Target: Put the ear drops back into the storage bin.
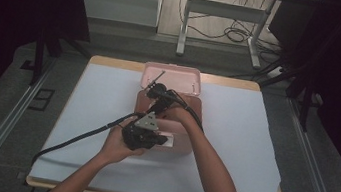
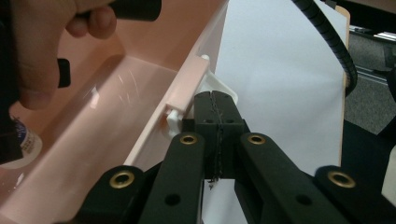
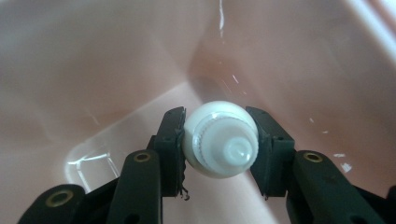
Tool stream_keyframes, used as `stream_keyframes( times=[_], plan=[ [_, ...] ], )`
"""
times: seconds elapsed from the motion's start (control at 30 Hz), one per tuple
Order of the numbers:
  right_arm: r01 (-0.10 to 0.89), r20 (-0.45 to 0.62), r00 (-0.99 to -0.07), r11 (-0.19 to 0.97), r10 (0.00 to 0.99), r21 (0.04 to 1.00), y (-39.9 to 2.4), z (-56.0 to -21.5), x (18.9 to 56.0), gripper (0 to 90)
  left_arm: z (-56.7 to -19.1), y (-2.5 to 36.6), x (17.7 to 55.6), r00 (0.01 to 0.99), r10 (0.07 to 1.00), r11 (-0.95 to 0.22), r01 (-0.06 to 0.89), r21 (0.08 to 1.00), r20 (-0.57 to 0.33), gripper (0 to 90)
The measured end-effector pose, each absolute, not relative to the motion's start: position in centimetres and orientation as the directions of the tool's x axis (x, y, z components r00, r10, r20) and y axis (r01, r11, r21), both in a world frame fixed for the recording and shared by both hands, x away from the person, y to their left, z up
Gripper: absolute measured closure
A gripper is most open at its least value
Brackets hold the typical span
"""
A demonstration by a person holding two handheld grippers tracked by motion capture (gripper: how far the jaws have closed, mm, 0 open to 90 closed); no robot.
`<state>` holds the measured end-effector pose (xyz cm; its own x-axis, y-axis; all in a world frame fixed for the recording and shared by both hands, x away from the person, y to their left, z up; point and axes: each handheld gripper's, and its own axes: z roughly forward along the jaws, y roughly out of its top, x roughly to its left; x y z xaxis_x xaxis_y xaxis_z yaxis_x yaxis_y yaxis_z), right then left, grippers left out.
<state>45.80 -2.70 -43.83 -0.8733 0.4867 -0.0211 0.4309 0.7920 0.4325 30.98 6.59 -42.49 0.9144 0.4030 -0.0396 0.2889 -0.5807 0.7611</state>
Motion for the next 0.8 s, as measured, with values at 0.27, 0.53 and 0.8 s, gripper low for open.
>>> stream_keyframes(
  times=[0.27, 0.53, 0.8],
  plan=[
    [0.420, -0.032, -0.880, 0.808, 0.474, 0.414, -2.4, -45.1, 46.2, 59.8, -42.5, 6.6, 31.0, 0.914, 0.403, -0.580, 0.291, 0.761, -0.043, 90.0],
    [0.427, -0.032, -0.879, 0.814, 0.476, 0.395, -2.2, -45.8, 46.3, 59.6, -42.5, 6.6, 31.0, 0.916, 0.400, -0.584, 0.287, 0.759, -0.038, 90.0],
    [0.433, -0.033, -0.878, 0.820, 0.478, 0.374, -2.1, -46.2, 46.3, 59.2, -42.5, 6.6, 31.0, 0.916, 0.398, -0.586, 0.285, 0.759, -0.036, 90.0]
  ],
)
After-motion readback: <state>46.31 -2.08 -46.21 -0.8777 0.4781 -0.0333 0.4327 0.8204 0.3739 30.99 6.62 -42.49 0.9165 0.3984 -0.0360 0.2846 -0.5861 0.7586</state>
